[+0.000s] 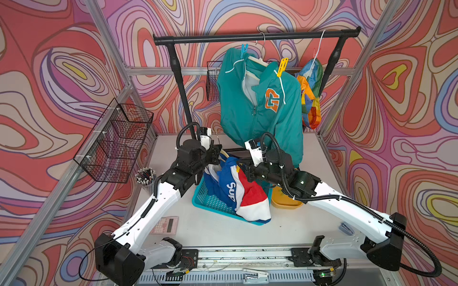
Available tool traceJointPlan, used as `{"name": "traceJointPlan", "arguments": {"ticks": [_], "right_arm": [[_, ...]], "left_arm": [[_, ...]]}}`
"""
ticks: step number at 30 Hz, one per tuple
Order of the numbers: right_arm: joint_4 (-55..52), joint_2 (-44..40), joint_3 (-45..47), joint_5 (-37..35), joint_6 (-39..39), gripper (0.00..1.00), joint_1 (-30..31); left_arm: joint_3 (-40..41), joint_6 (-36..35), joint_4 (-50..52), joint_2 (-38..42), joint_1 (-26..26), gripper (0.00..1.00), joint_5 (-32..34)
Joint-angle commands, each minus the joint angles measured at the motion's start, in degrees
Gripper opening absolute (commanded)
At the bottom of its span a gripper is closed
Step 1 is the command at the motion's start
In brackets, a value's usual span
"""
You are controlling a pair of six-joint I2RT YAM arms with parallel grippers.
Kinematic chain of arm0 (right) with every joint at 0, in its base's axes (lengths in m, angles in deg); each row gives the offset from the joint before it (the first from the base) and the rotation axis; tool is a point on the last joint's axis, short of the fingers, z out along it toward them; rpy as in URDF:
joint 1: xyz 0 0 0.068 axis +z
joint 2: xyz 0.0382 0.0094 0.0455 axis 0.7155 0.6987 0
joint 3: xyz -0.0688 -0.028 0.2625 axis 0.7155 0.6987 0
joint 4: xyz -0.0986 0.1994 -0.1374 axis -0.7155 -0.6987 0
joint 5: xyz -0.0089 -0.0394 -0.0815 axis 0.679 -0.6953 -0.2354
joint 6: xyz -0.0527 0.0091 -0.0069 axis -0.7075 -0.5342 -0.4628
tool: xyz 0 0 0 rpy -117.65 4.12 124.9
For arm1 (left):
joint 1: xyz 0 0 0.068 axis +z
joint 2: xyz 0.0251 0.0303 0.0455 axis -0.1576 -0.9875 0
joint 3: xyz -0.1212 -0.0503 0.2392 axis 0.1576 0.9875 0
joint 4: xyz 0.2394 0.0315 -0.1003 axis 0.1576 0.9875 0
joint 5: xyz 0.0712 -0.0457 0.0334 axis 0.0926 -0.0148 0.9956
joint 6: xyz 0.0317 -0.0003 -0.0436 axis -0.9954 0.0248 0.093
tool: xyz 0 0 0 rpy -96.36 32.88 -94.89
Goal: Remove the clothespins securing jackets to the hanger
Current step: Remove the clothespin from the hanger.
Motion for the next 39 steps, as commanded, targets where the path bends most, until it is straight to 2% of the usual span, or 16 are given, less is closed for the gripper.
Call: {"name": "traceJointPlan", "arguments": {"ticks": [1,4,7,17,30,39], "right_arm": [[-1.9,0.8,-1.0,0.8,0.4,0.27,0.3],[-2.6,1.2,-1.4,1.4,0.4,0.34,0.3],[-3.2,1.6,-1.8,1.5,0.7,0.36,0.3],[-2.8,1.1,-1.5,-0.3,0.6,0.25,0.3],[-2.2,0.2,-1.6,-1.0,1.9,0.32,0.4],[-1.8,-0.4,-1.6,-1.8,2.1,0.15,0.7]], "left_arm": [[-0.2,0.6,-1.2,1.2,-0.3,0.0,0.3],[-0.2,0.8,-1.3,1.1,-0.3,0.0,0.5],[-0.2,0.9,-1.4,1.1,-0.3,0.0,0.4],[-0.1,0.6,-1.1,1.2,-0.3,0.0,0.8],[-0.1,0.3,-0.5,1.3,-0.3,0.0,1.7],[0.0,0.2,-0.1,1.4,-0.3,0.0,2.0]]}}
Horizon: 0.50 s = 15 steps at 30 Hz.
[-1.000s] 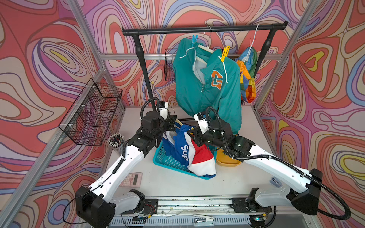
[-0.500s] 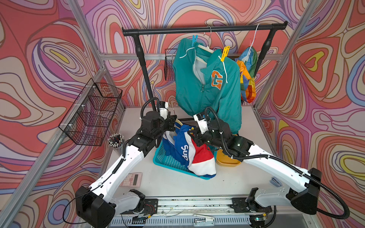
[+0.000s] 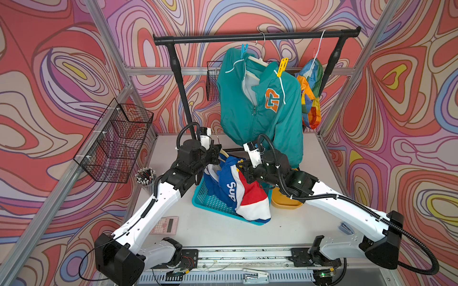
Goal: Remove the clothespins securing jackets to the hanger
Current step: Remove the clothespin from the hanger.
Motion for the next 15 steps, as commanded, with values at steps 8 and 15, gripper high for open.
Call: {"name": "traceJointPlan", "arguments": {"ticks": [8,15], "right_arm": [[0.8,-1.9,-2.2,-1.0,-0.1,0.08,0.5],[0.2,-1.1,-6.3,-0.5,-1.4,0.0,1.0]], "left_arm": [[0.2,-0.6,0.5,1.1,-0.3,0.0,1.3],[0.4,-0.6,1.4,1.0,-0.3,0.0,2.7]]}}
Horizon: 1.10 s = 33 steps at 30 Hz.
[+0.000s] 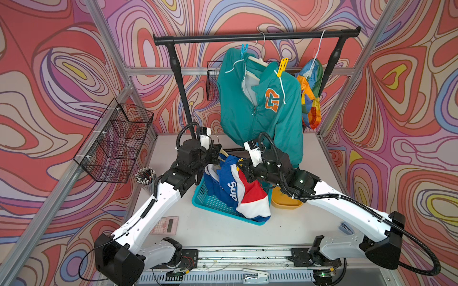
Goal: Remove the clothespins securing jackets to the hanger
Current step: Remove the clothespin from the hanger, then place the clothespin in the storage box.
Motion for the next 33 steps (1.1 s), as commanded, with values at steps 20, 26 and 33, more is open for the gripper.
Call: {"name": "traceJointPlan", "arguments": {"ticks": [20,26,33], "right_arm": [[-7.7,-9.0,0.5,-15.7,-4.7,0.0,1.1],[-12.6,-17.4,13.1,-24.4,2.8,0.0,0.9],[-19.1,-22.4,23.9,-31.8,12.3,0.0,-1.8]], "left_arm": [[0.6,-0.4,2.9,0.7,-0.2,0.0,4.1],[0.9,-0.5,2.7,1.4,-0.2,0.0,4.4],[1.4,0.0,2.2,2.2,-0.2,0.0,4.1]]}}
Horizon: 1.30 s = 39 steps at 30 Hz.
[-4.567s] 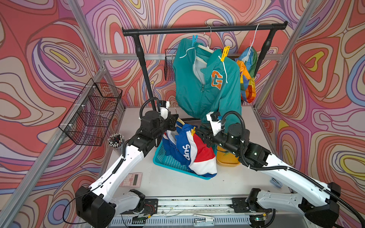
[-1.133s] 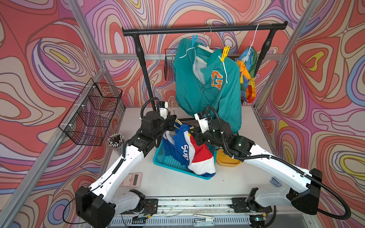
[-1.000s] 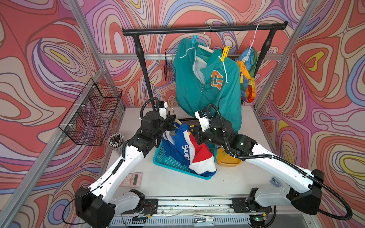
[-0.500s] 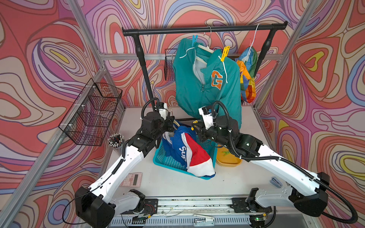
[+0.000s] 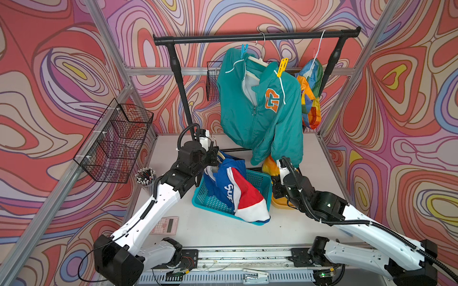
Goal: Remove the clothespins securing jackets to the hanger
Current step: Place the clothespin in the storage box.
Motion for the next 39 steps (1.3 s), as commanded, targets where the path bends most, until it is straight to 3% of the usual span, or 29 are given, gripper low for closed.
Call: {"name": "traceJointPlan", "arguments": {"ticks": [1,7,13,20,21,26,29,30,31,34,39], "right_arm": [[-4.5,-1.0,3.0,-4.4,6.8,0.0,-3.1],[-1.8,-0.8,8.3,1.2,8.6,0.0,-10.5],[5.8,2.3,14.3,15.3,8.3,0.0,-22.8],[11.7,9.1,18.3,20.9,8.5,0.0,-28.3],[12.0,9.7,18.3,20.8,8.5,0.04,-28.5],[11.6,10.5,15.8,22.0,7.4,0.44,-28.6],[9.7,9.1,13.7,22.7,5.9,0.58,-28.6],[9.0,8.2,12.9,23.0,5.5,0.76,-28.6],[8.2,7.2,12.1,23.3,5.1,0.83,-28.5],[7.2,3.7,9.8,25.2,4.4,0.85,-28.4],[8.4,-2.2,5.9,29.7,4.3,0.74,-27.4]], "left_arm": [[0.6,0.3,-0.7,1.4,0.0,0.0,0.3],[1.0,0.4,-1.0,1.8,0.0,0.0,-0.1],[1.3,1.0,-1.4,1.9,0.0,0.0,-0.6],[1.4,1.4,-1.7,2.5,0.0,0.0,-0.6],[1.4,1.4,-1.8,2.4,0.0,0.0,-0.7],[1.5,1.6,-1.8,2.4,-0.1,0.0,-0.9],[1.5,1.6,-1.9,2.4,-0.1,0.0,-0.8],[1.5,1.6,-1.8,2.5,0.0,0.0,-0.7],[1.5,1.6,-1.8,2.5,0.0,0.0,-0.7],[1.4,1.5,-1.7,2.7,-0.1,0.0,-0.3],[1.6,1.7,-2.0,2.8,-0.1,0.0,-0.4]]}}
